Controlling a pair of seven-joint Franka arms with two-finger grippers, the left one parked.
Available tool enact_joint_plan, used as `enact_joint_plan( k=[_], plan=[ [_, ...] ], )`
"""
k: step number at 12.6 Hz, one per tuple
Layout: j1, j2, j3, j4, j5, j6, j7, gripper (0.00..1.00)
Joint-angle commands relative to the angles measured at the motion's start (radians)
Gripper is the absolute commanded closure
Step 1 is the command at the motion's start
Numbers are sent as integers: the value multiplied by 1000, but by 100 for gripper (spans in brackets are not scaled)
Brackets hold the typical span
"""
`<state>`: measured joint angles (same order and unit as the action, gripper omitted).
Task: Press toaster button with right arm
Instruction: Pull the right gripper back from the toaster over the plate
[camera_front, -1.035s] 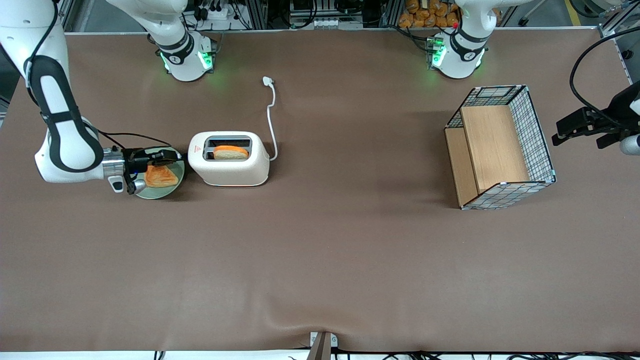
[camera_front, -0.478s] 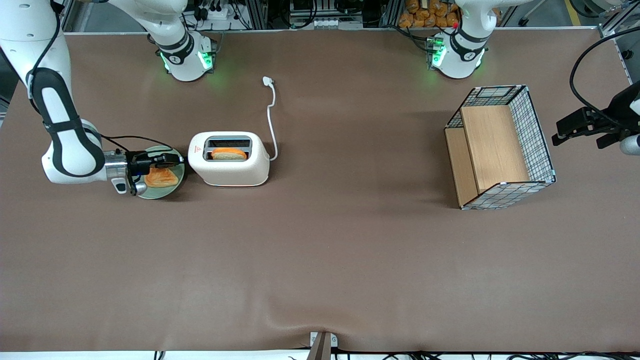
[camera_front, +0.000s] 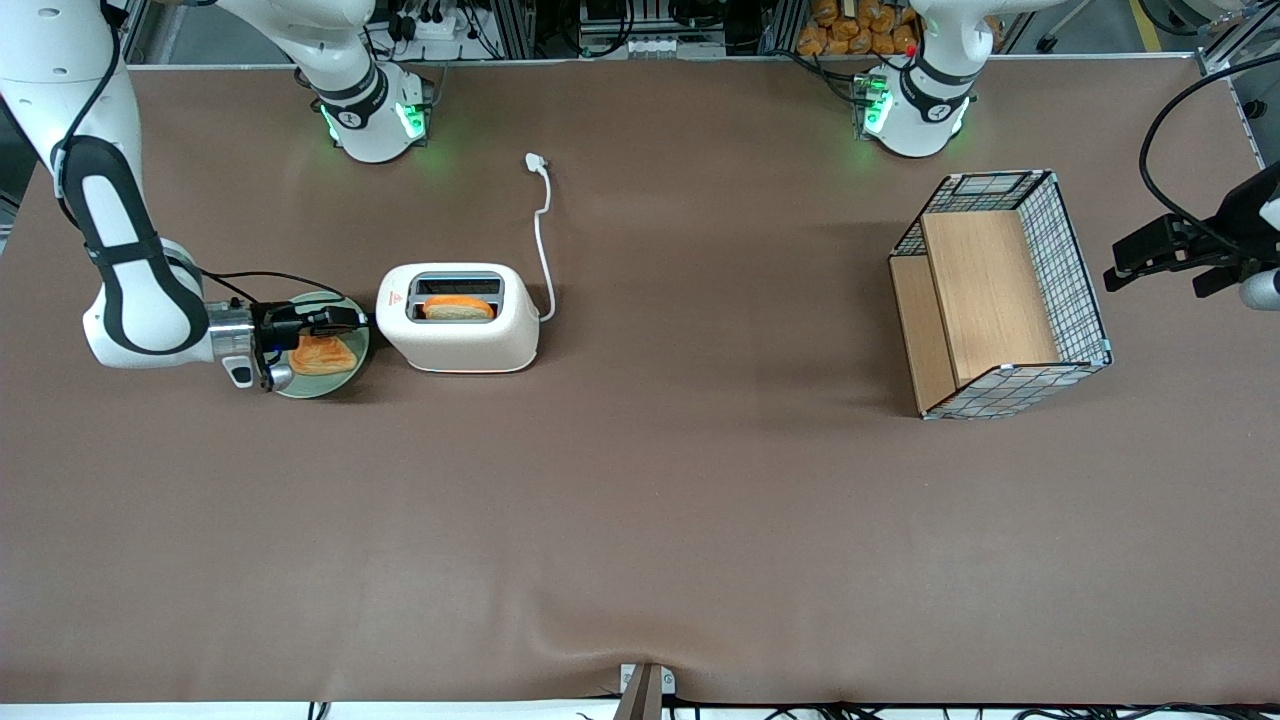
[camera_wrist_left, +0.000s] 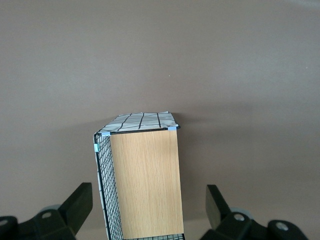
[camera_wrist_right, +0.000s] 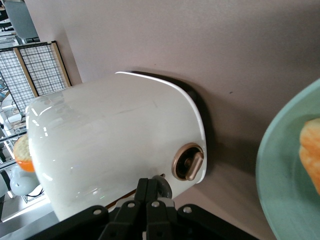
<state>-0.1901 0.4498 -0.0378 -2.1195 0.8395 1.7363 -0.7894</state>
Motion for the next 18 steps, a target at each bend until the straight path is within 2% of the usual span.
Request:
enact_joint_plan(
  k=[1, 7, 8, 9, 10, 14, 18],
  plan=[
    [-3, -9, 9, 24, 17, 12, -24, 100],
    [-42, -16, 3, 134, -95, -46, 36, 100],
    [-45, -14, 3, 144, -103, -46, 36, 79],
    [-46, -16, 3, 148, -105, -44, 35, 17],
    [-55, -17, 1, 150, -106, -46, 35, 0],
    [-48, -59, 3, 158, -114, -46, 64, 0],
    [-35, -115, 7, 263, -258, -124, 183, 0]
  ],
)
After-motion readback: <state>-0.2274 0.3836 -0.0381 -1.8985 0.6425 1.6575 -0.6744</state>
